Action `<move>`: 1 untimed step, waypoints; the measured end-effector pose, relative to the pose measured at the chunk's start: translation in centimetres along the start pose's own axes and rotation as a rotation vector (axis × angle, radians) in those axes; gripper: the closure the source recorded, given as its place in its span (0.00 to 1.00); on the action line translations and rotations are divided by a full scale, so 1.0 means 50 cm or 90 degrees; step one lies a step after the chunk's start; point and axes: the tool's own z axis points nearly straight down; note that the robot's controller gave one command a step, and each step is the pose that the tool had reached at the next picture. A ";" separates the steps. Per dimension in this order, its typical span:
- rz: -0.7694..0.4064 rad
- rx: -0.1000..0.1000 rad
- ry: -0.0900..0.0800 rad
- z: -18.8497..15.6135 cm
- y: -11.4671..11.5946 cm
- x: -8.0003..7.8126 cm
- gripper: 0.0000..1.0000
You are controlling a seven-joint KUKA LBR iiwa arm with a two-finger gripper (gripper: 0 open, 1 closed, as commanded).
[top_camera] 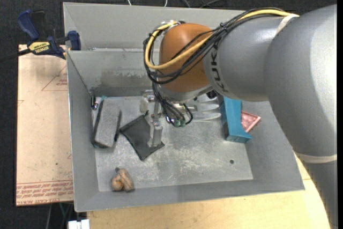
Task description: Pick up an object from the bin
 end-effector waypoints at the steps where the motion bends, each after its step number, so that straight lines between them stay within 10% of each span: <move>1: 0.115 0.000 -0.001 0.001 0.092 -0.016 0.00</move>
Offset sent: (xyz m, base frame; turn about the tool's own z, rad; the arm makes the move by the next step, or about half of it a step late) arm -0.0054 0.0150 -0.0411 0.1459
